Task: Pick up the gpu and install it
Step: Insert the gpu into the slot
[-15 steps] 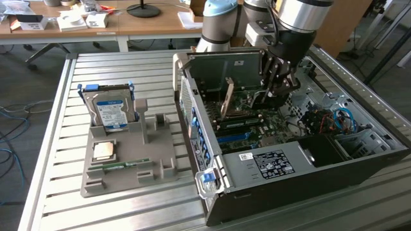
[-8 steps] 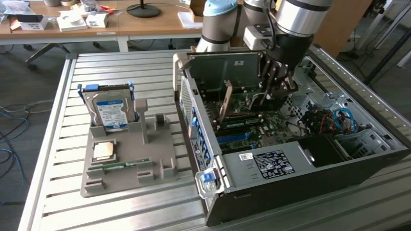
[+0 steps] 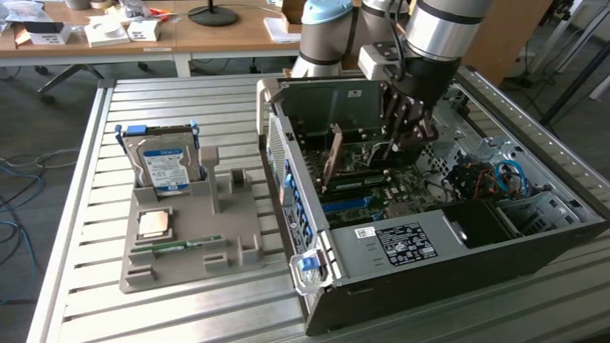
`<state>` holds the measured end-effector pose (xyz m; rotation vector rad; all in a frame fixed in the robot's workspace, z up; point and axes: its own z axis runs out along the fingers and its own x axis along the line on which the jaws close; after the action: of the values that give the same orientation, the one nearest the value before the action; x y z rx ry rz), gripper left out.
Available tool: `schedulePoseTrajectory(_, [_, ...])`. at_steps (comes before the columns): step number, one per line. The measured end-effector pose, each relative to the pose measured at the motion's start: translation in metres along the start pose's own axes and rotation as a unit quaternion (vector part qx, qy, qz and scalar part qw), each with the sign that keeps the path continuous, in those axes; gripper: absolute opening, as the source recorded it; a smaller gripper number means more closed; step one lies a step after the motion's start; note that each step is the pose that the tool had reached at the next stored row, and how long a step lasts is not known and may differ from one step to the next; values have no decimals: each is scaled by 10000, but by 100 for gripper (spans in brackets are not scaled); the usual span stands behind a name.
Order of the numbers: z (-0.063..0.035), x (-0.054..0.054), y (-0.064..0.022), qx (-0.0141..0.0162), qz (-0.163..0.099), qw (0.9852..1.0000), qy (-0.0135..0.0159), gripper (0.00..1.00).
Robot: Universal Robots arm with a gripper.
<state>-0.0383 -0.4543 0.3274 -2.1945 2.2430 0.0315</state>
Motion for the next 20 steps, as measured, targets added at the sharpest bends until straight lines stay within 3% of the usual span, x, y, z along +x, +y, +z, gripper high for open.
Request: schedulePoseTrajectory(20, [179,3,29,2,0,10000,0,26])
